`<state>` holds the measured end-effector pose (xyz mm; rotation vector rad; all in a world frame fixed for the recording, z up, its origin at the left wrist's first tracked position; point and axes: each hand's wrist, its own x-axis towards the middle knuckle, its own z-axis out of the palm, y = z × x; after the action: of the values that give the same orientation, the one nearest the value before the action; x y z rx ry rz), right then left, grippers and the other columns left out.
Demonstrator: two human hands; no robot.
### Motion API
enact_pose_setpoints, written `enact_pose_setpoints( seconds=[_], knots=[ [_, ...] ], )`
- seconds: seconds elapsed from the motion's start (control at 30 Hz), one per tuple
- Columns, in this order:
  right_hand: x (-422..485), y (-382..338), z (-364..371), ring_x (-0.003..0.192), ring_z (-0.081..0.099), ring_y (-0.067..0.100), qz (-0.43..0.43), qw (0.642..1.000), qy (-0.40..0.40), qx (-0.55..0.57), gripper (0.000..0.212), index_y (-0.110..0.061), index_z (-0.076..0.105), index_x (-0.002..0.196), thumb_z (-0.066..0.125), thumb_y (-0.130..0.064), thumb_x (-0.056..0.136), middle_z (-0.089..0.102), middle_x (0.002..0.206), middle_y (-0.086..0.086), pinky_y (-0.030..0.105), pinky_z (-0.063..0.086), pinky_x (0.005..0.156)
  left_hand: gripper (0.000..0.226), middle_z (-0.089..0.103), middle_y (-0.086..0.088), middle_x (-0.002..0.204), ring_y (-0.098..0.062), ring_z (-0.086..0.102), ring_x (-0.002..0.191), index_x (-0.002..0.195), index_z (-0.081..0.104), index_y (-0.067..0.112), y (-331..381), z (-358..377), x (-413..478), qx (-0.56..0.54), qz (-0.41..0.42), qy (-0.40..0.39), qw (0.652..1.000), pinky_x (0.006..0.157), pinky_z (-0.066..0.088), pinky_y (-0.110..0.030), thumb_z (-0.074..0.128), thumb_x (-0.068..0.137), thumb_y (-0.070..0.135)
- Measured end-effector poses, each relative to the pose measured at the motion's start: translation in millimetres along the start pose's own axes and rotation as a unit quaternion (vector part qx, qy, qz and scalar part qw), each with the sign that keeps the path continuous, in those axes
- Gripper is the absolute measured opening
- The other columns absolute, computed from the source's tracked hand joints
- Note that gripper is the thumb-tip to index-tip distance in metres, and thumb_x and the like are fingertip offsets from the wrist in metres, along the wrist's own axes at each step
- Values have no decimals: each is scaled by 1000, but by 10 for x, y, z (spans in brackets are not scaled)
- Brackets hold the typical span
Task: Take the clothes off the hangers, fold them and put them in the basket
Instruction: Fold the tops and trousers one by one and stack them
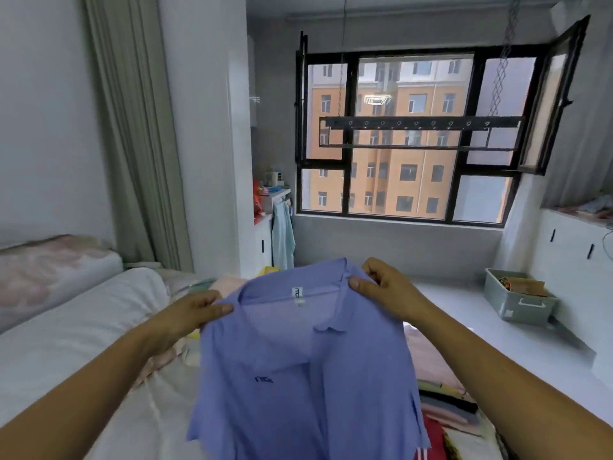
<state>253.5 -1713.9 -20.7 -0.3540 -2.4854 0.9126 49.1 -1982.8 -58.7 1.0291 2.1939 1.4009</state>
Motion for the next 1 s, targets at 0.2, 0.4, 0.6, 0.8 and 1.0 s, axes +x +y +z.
enact_pose_setpoints(
  seconds=[0.2,0.4,0.6,0.8,1.0],
  knots=[
    [45,125,2,63,43,13,40,995,-50,79,31,-11,47,73,69,-31,83,48,70,2,27,32,60,39,43,3,58,-10,38,53,68,44,11,118,63,-77,3,6,82,997,50,27,-23,70,76,38],
    [13,158,98,82,63,26,103,961,-236,101,94,4,66,92,80,-70,36,69,95,20,45,51,83,41,46,6,49,-6,41,42,54,45,15,291,-179,-268,19,-29,52,998,42,31,-15,76,77,30],
    [19,74,690,89,68,22,109,943,-290,122,83,-12,75,86,75,-76,34,74,91,7,43,51,92,53,43,1,52,-10,39,45,56,42,13,38,-446,-556,45,-104,16,993,43,31,-17,82,51,48],
    [135,139,1492,94,68,19,143,914,-343,163,60,-11,73,96,70,-57,58,73,98,4,38,52,93,64,53,2,51,-8,48,43,50,57,16,-622,-851,-528,11,-175,-60,983,44,39,-17,85,23,67],
    [809,480,2569,94,67,22,250,903,-310,159,44,-13,73,87,75,-51,67,72,98,9,40,52,93,52,53,-2,61,-12,47,55,67,55,11,-1792,-1064,466,78,-258,-82,960,54,37,-24,82,56,54]
  ],
)
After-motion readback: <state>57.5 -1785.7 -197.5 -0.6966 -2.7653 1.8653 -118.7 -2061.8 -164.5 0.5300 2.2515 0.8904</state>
